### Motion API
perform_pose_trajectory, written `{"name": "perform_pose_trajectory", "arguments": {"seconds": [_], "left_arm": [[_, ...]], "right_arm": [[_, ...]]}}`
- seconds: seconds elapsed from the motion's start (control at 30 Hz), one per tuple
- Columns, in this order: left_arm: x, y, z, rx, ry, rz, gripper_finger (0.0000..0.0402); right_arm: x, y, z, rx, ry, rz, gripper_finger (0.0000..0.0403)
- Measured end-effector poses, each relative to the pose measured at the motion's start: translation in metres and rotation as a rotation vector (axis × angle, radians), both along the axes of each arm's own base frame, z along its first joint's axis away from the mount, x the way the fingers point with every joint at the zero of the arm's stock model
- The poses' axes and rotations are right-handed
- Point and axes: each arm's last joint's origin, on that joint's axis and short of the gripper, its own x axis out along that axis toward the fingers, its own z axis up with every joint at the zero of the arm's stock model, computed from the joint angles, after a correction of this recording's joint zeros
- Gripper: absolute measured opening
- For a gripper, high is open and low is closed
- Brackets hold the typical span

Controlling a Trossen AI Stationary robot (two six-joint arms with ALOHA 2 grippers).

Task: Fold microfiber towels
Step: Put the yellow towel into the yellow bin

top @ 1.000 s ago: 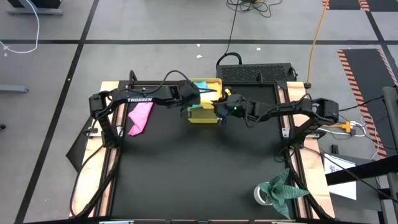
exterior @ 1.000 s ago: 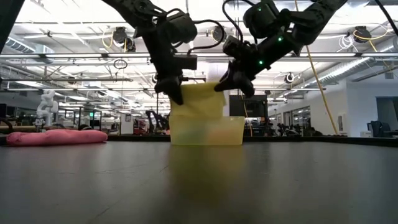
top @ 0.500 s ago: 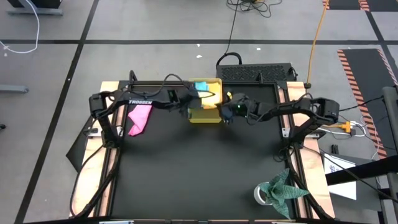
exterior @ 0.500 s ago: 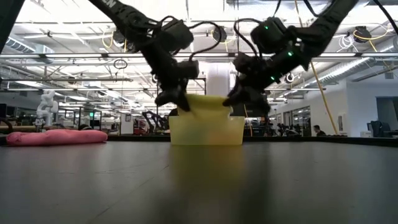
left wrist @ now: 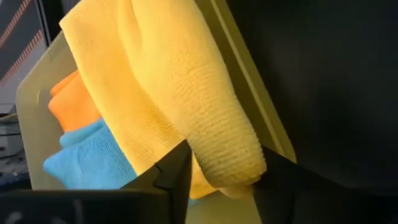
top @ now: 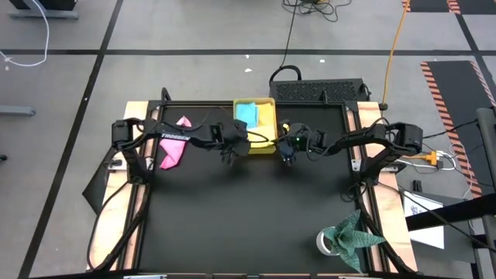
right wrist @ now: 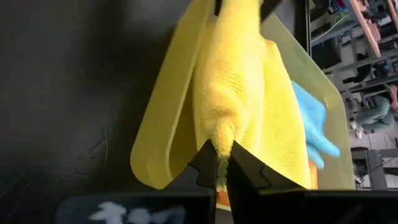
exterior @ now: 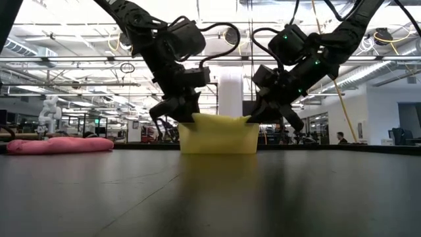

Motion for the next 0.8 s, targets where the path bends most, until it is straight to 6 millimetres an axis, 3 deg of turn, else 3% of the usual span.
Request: {"name": "perform_pose_trajectory", "arguments": {"seconds": [0.17, 0.33, 0.6, 0.8], "left_arm": [[-0.001, -0.01, 0.009, -0.051, 0.044, 0.04, 0.0188], [-0.001, -0.015, 0.02, -0.081, 0.05, 0.07, 0.0203], [0.0, -0.018, 0.031, -0.097, -0.02, 0.06, 0.0185], [0.002, -0.001, 0.034, -0.152, -0.103, 0.082, 0.0158]], "right_arm": [[0.0, 0.0, 0.0, 0.011, -0.004, -0.007, 0.0013], [0.0, 0.0, 0.0, 0.058, -0.025, -0.041, 0.0041], [-0.001, 0.009, 0.004, 0.181, -0.038, -0.047, 0.013], [-0.01, 0.016, 0.022, 0.295, -0.085, -0.07, 0.0177]]}}
